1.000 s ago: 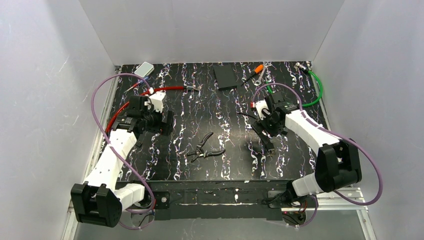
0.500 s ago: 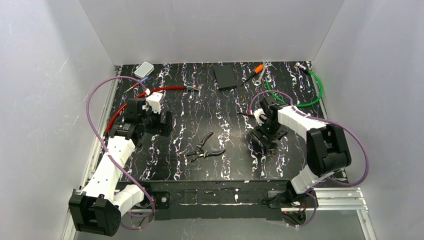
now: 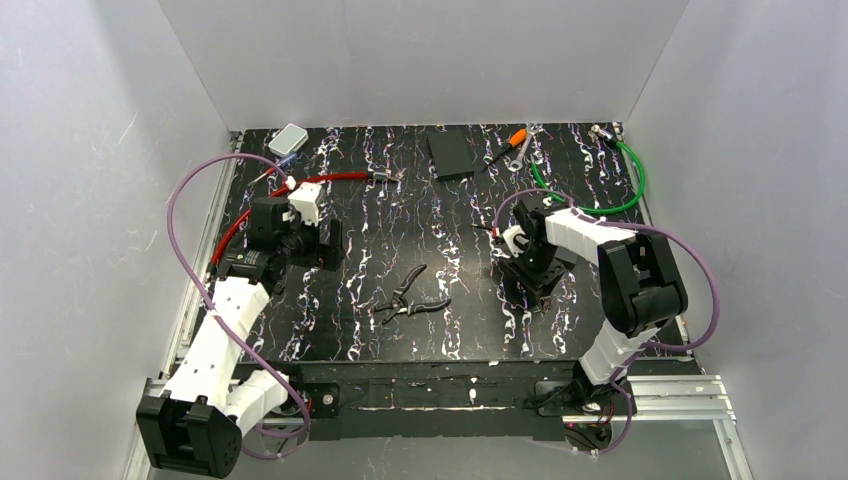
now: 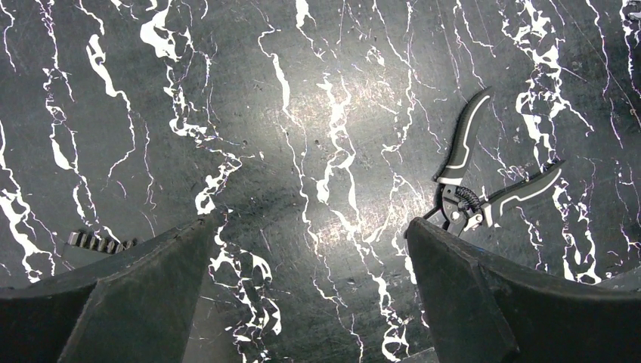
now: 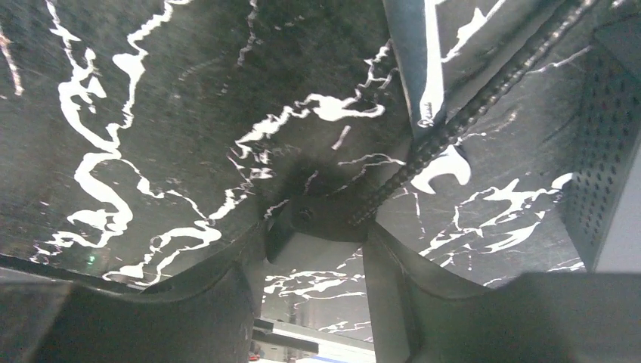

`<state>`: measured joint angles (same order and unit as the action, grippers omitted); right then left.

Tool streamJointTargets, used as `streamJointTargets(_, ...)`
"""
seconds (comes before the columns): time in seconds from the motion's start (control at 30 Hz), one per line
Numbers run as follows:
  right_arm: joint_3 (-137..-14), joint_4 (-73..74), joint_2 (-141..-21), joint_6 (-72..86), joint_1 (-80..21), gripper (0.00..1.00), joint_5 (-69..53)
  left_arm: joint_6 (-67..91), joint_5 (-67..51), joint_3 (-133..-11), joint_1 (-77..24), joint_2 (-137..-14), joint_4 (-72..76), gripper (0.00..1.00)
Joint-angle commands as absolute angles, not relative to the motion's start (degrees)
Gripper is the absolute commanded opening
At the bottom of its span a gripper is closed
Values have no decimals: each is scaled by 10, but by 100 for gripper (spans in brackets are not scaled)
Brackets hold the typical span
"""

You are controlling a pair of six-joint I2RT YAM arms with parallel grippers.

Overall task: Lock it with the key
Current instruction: Pick up the lock from the center of the board.

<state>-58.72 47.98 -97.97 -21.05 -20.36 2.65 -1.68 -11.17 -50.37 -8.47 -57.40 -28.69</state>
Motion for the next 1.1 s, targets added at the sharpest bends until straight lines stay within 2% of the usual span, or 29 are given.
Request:
streamJointTargets(0.0, -605, 464, -968, -198, -238, 45, 30, -6, -106, -508, -84, -561, -283, 99)
streamJointTargets(0.17, -631, 451, -941, -203, -265, 29, 53, -9, -115, -536, -83, -572, -304, 99)
streamJointTargets(0.27, -652, 447, -918, -220, -267, 28, 50, -31, -151, -560, -83, -580, -332, 99)
streamJointTargets(0.37, -676, 445, -890, -251, -267, 23, 37, -49, -196, -594, -83, -594, -368, 99)
streamJointTargets(0.47, -698, 435, -855, -285, -267, 13, 20, -62, -232, -628, -83, -611, -399, 99)
streamJointTargets(0.53, -713, 427, -839, -308, -267, 2, 8, -76, -259, -652, -83, -628, -421, 99)
streamJointTargets(0.8, -735, 409, -763, -433, -267, 1, -87, -123, -405, -741, -83, -661, -488, 99)
streamJointTargets(1.07, -754, 411, -723, -471, -270, 1, -170, -170, -447, -760, -83, -681, -497, 99)
